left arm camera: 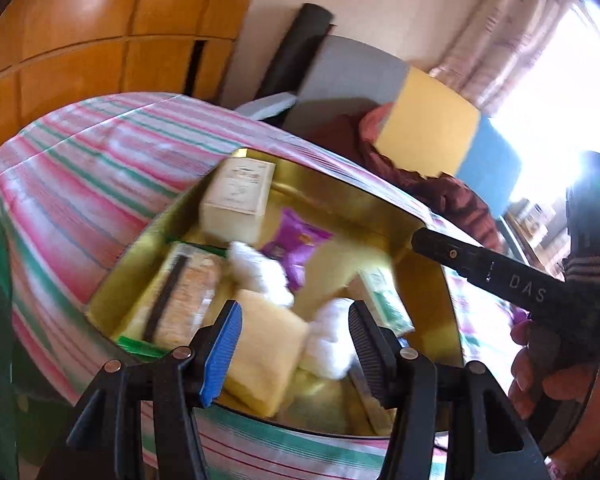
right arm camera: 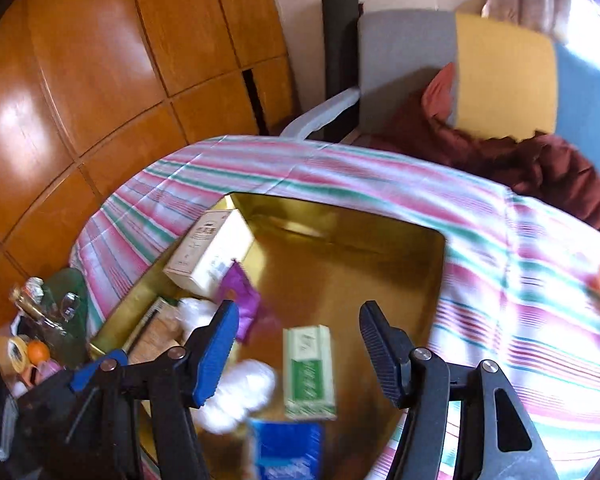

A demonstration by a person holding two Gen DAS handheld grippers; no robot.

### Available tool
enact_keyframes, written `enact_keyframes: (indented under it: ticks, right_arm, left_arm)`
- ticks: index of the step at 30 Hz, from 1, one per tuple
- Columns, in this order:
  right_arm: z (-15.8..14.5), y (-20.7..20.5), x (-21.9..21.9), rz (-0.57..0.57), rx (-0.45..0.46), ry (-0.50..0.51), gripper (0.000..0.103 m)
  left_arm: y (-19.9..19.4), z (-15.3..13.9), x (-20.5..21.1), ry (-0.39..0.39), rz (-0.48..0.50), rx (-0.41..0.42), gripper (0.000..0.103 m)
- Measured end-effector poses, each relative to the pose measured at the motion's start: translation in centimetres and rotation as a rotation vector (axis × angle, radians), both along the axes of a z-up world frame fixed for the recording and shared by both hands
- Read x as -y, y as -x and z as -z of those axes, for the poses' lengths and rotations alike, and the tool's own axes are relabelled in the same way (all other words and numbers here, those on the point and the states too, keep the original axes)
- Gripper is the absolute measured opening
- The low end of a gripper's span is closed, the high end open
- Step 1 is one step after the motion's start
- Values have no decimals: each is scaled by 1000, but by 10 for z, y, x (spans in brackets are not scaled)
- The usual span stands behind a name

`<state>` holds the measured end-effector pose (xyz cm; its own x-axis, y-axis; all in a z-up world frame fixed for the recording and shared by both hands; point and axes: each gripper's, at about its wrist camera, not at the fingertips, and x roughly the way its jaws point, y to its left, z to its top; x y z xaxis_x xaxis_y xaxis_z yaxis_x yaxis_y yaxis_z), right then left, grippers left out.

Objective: Organize objects
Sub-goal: 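Lower the purple packet into the gold tray and open the right tool, then move the right tool to the white rope bundle and grasp it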

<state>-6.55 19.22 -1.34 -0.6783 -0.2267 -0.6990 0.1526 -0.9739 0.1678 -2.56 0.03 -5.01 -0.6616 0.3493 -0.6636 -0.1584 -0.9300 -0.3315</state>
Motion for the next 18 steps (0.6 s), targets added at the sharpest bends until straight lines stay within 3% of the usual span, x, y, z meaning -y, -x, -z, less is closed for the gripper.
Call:
enact_keyframes:
  ticks: [8,18]
  right_arm:
    - [9,-41,-58,103,0,-96,65]
    - [48,-91,-148,268,72,-96,65]
  left_arm:
    - [-24,-4,-49,34,201,-51,56]
    - [-64,-8,-107,75,421,-97,56]
